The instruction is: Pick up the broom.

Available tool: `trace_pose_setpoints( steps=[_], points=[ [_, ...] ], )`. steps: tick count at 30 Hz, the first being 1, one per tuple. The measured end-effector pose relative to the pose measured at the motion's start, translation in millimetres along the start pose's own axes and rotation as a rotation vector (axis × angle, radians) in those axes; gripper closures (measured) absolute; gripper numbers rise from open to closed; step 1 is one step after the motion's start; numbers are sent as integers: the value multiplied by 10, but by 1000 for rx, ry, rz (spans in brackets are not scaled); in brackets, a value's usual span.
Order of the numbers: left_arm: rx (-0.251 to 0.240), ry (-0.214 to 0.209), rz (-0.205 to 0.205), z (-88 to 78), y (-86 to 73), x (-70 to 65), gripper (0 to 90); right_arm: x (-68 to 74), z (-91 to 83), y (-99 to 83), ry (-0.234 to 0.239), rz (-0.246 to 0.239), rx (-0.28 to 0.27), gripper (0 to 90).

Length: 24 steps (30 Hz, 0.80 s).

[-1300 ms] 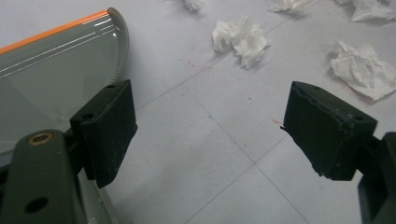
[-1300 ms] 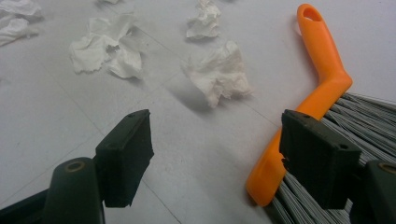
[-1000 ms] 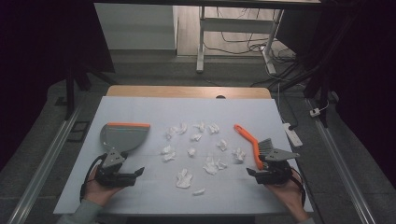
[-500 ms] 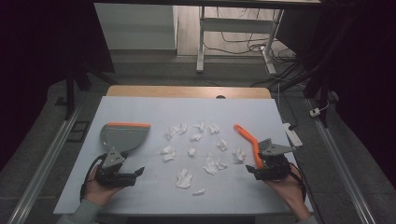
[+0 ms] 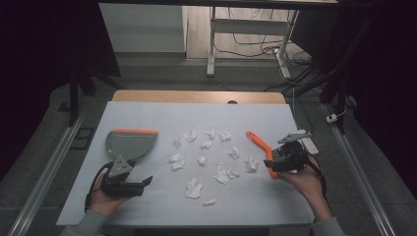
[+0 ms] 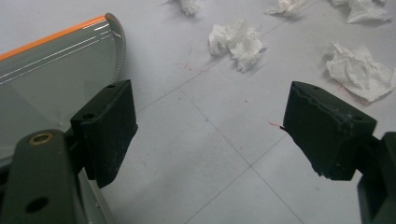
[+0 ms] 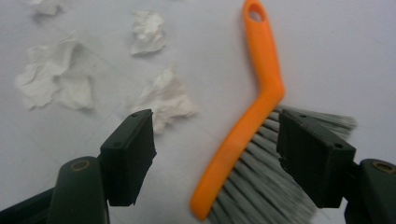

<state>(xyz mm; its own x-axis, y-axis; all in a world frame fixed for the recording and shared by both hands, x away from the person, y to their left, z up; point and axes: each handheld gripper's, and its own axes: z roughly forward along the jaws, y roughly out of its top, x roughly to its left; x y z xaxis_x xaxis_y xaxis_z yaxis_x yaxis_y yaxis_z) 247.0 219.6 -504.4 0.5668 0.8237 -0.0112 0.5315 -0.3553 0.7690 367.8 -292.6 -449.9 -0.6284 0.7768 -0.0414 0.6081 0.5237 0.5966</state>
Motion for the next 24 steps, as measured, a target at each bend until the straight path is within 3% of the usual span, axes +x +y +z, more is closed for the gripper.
trace_pose_setpoints(
  steps=[6,13,24],
  points=[
    [6,2,5,11,0,-1,182,-137,169,280,-26,12,73,283],
    [5,-5,3,22,4,-3,185,-309,348,473,-30,36,146,288],
    [8,11,-1,41,-6,5,194,-444,661,519,-25,58,272,334]
  ],
)
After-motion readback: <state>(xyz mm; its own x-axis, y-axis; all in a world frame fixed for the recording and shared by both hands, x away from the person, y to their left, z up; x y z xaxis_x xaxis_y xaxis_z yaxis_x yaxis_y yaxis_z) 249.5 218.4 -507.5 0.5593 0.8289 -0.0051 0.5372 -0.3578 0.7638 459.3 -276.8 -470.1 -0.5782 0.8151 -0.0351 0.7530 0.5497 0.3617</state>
